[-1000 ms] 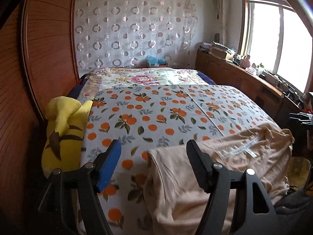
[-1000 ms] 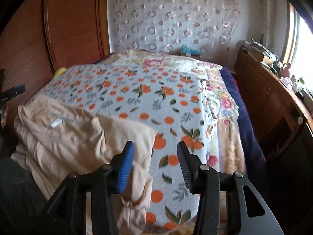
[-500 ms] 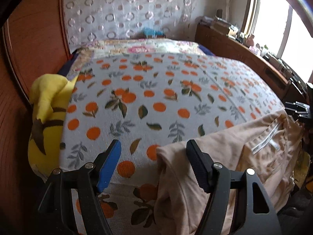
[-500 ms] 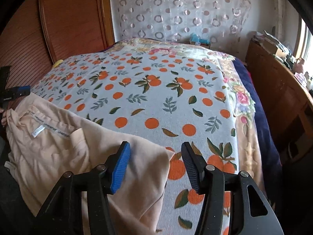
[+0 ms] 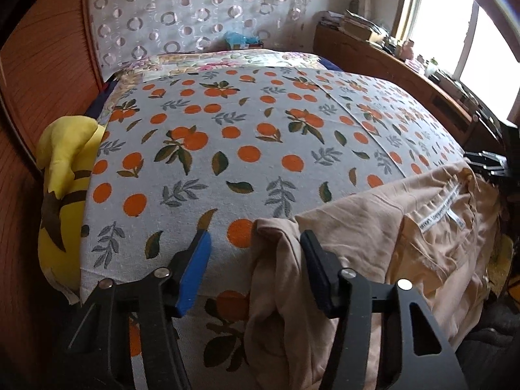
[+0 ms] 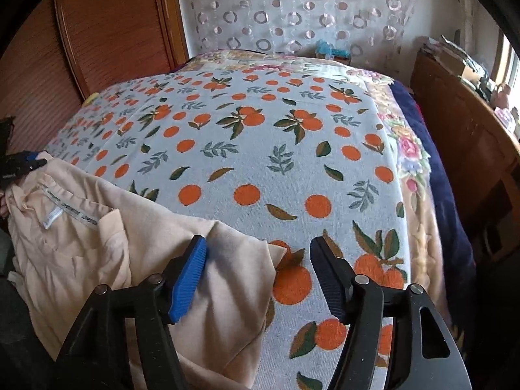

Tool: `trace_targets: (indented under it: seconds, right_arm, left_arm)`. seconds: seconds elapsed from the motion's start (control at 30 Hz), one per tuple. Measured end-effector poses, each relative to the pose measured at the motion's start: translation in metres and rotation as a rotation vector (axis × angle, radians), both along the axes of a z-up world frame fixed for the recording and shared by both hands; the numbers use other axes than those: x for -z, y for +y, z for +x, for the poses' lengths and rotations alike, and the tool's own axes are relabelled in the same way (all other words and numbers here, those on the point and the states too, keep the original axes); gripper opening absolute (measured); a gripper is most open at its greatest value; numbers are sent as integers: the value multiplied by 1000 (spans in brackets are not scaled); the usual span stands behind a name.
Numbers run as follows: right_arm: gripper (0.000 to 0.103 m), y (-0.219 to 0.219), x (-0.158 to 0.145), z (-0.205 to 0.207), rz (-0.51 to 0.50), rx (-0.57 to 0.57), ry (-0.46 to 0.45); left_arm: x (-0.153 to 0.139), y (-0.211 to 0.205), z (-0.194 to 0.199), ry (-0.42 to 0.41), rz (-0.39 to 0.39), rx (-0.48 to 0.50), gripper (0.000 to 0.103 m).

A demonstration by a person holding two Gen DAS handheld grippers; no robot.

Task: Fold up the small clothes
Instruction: 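Open both tools and release the shirt onto the bed, then grasp the shirt with both tools and raise it high off the bed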

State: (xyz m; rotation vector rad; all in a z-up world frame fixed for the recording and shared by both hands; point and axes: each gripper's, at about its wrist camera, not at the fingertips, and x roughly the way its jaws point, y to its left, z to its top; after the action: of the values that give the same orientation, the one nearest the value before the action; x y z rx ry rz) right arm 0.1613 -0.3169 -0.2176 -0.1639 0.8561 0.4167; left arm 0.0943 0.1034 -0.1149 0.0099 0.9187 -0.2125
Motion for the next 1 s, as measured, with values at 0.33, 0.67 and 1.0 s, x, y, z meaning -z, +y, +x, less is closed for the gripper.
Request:
trace_targets:
  seconds: [0.33,0.67,1.0]
  right_arm:
    - [67,-2,5,-2,39,-52,56]
    - [8,8,-23,-30,21,-90,-9]
    - [8,1,-210,-135,87,-121,-424]
  left_arm:
    - [-4,-10,-2,23,-12,58,26]
    - [-38,-23,-30,-56,-42,94,8]
    - [-226,-23,-107,-524,-101,104,8]
